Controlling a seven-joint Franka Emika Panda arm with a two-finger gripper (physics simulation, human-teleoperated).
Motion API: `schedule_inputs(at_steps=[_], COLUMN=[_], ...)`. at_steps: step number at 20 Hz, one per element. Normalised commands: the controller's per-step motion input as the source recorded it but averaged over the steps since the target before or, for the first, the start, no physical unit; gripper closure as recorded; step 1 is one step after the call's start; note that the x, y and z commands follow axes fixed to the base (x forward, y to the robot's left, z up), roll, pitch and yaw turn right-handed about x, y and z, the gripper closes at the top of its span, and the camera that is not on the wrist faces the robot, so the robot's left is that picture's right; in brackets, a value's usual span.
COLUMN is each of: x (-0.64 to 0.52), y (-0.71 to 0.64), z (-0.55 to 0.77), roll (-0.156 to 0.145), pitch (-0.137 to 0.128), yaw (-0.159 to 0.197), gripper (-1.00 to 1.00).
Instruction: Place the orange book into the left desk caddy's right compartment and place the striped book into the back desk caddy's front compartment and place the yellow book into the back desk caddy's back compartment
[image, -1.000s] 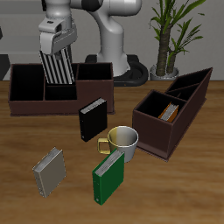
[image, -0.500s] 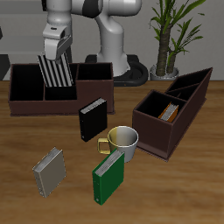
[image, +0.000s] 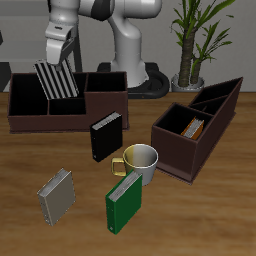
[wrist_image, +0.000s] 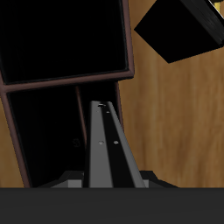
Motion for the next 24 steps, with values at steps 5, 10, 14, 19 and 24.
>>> schedule_inputs(at_steps=[5, 10, 14, 19, 24], x=[0.26, 0.2, 0.08, -0.06, -0.24], y=[-0.13, 0.15, 0.2, 0.06, 0.06], z=[0.45, 0.27, 0.15, -0.43, -0.42], roll=[-0.027, 0.003, 0.029, -0.018, -0.032], pitch=[-0.044, -0.009, -0.03, 0.093, 0.11], yaw=[-0.142, -0.047, 0.079, 0.149, 0.109], gripper=[1.0, 1.0, 1.0, 1.0, 1.0])
